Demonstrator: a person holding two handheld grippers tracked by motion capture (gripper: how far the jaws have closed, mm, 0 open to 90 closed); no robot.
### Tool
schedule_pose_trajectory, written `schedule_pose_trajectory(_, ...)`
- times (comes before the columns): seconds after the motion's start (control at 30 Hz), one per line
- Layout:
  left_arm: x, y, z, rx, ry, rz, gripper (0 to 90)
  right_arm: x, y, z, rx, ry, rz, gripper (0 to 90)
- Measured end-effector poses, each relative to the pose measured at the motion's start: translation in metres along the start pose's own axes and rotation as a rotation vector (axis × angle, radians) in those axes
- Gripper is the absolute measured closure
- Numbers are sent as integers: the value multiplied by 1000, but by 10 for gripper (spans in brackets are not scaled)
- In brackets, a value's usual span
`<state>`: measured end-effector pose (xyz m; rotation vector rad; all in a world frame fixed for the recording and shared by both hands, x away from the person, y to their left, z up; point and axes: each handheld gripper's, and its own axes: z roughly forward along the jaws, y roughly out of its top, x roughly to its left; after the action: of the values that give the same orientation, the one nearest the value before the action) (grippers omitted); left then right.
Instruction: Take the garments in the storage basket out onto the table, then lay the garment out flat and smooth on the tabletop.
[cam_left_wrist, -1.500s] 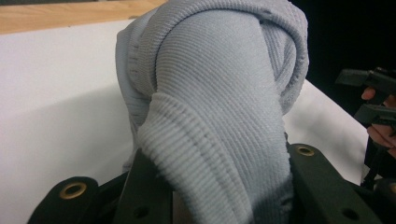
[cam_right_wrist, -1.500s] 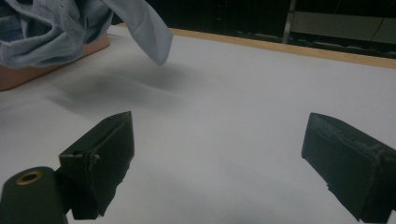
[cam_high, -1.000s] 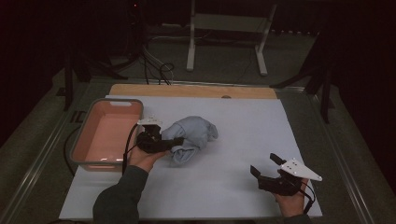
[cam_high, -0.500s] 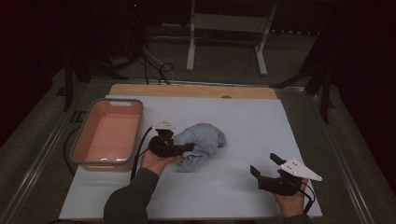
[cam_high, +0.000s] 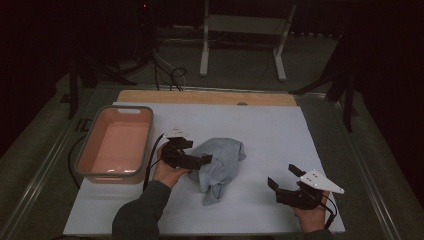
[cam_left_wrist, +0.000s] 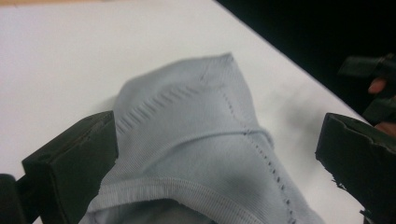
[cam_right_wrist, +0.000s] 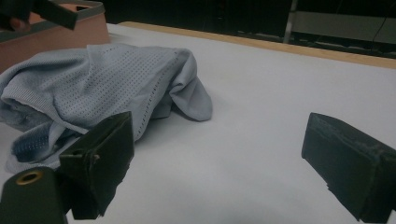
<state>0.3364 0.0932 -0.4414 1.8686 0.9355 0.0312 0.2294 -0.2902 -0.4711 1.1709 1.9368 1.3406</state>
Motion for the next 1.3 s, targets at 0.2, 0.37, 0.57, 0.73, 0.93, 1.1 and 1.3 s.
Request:
schedule_pose_trajectory(0.2, 2, 3, -15, -84, 29, 11, 5, 0, 0, 0, -1, 0, 0, 96)
schedule_pose_trajectory(0.37, 3, 3, -26, -127, 52, 19, 6, -1, 0, 0, -1, -3, -1, 96)
schedule_pose_trajectory(0.57, 0, -2, -35, -156, 67, 54, 6, 0, 0, 0, 0, -6, 1, 96)
schedule_pose_trajectory(0.73, -2, -8, -39, -156, 77, 55, 6, 0, 0, 0, 1, -7, 0, 96)
schedule_pose_trajectory(0.93, -5, -14, -41, -151, 74, 53, 7, 0, 0, 0, 0, -5, -2, 96)
schedule_pose_trajectory(1.1, -9, -17, -38, -120, 80, 66, 32, 0, 0, 0, 0, -7, 0, 96)
schedule_pose_trajectory(1.3, -15, -20, -34, -93, 57, 62, 37, 0, 0, -1, -3, -6, 3, 96)
